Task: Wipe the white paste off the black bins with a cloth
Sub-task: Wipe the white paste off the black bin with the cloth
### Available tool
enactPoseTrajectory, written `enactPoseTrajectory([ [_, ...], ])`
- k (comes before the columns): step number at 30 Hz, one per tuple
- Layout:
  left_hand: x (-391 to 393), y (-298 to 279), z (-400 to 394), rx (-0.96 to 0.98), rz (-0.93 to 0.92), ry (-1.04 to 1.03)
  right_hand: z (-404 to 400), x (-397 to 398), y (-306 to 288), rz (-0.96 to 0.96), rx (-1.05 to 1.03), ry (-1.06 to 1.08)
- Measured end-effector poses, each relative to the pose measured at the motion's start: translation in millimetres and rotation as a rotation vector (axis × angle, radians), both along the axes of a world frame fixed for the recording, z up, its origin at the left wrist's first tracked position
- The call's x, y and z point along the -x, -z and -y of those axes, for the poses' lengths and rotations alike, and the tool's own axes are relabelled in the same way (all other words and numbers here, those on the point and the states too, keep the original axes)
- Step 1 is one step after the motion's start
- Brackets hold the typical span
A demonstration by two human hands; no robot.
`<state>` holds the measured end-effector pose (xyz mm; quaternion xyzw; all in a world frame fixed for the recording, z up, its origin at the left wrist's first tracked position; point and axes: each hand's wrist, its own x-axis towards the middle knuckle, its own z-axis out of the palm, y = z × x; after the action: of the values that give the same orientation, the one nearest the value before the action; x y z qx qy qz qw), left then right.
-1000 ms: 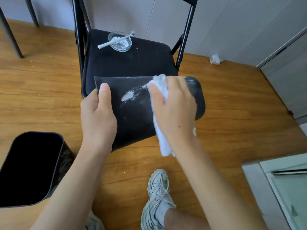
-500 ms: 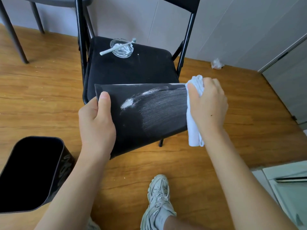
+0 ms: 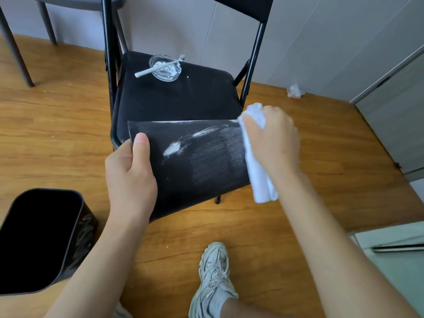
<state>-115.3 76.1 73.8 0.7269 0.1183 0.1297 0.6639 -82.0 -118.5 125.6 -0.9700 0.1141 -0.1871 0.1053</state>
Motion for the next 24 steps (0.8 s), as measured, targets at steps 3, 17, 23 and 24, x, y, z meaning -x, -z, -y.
enactPoseTrajectory([
  [3,2,1,-1,-0.003,0.004,-0.002,-50,12,11,0.079,0.001,-0.205],
  [17,-4,2,0,0.206,-0.035,0.045,-53,12,19,0.196,-0.058,-0.15],
  [23,-1,0,0,0.182,-0.017,0.041,-98,24,21,0.224,0.011,-0.422],
  [24,-1,1,0,0.177,-0.021,0.036,-91,19,18,0.224,0.021,-0.394],
])
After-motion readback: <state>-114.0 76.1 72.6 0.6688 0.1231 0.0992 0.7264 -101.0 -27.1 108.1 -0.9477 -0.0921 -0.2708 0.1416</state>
